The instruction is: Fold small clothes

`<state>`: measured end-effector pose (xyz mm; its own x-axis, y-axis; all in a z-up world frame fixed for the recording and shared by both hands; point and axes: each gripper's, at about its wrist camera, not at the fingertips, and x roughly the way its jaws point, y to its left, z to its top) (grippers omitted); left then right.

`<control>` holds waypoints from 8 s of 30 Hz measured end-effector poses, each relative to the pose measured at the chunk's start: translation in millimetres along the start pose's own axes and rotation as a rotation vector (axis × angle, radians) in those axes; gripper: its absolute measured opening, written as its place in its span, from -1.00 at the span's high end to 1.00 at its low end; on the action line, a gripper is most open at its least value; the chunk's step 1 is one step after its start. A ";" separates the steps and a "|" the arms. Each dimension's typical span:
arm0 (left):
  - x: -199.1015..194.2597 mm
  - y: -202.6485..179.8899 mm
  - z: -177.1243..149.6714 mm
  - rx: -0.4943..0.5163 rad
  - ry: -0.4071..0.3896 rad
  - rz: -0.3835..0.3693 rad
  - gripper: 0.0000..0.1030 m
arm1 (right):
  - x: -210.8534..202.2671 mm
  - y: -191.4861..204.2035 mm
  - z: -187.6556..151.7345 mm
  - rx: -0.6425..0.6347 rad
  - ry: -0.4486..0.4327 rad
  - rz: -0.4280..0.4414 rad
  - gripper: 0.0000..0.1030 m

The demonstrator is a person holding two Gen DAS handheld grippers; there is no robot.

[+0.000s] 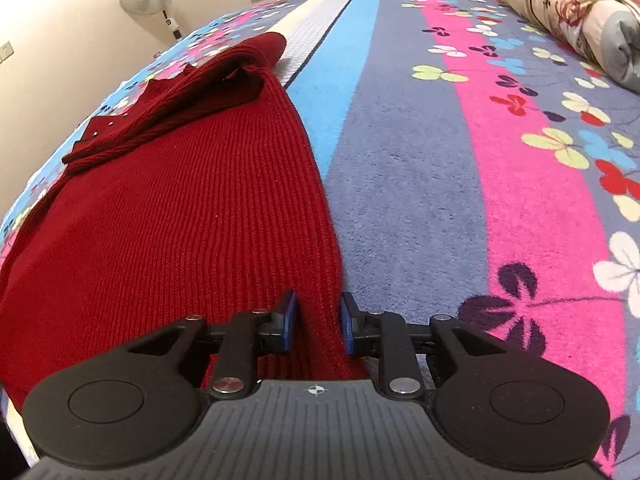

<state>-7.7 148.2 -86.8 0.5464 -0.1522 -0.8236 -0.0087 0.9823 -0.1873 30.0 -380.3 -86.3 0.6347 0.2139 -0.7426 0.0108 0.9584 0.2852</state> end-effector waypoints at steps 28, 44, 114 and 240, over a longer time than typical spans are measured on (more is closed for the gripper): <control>-149.2 -15.0 31.0 0.104 -0.369 -0.142 0.88 | -144.9 24.4 29.2 0.049 -0.397 0.189 0.91; -157.2 9.1 60.4 0.100 -0.290 -0.206 0.87 | -187.8 -17.0 -17.3 0.314 -0.324 0.090 0.91; -17.9 1.9 129.0 0.260 -0.426 0.160 1.00 | -67.3 19.0 66.6 0.017 -0.328 0.058 0.80; -17.6 -30.2 30.0 -0.251 -0.127 0.163 -0.66 | -16.2 -14.9 43.8 0.173 0.032 -0.053 0.16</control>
<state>8.0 124.6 -50.6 0.6206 0.0355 -0.7833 -0.3024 0.9325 -0.1973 53.4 -406.3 -51.9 0.6048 0.1726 -0.7775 0.1777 0.9224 0.3430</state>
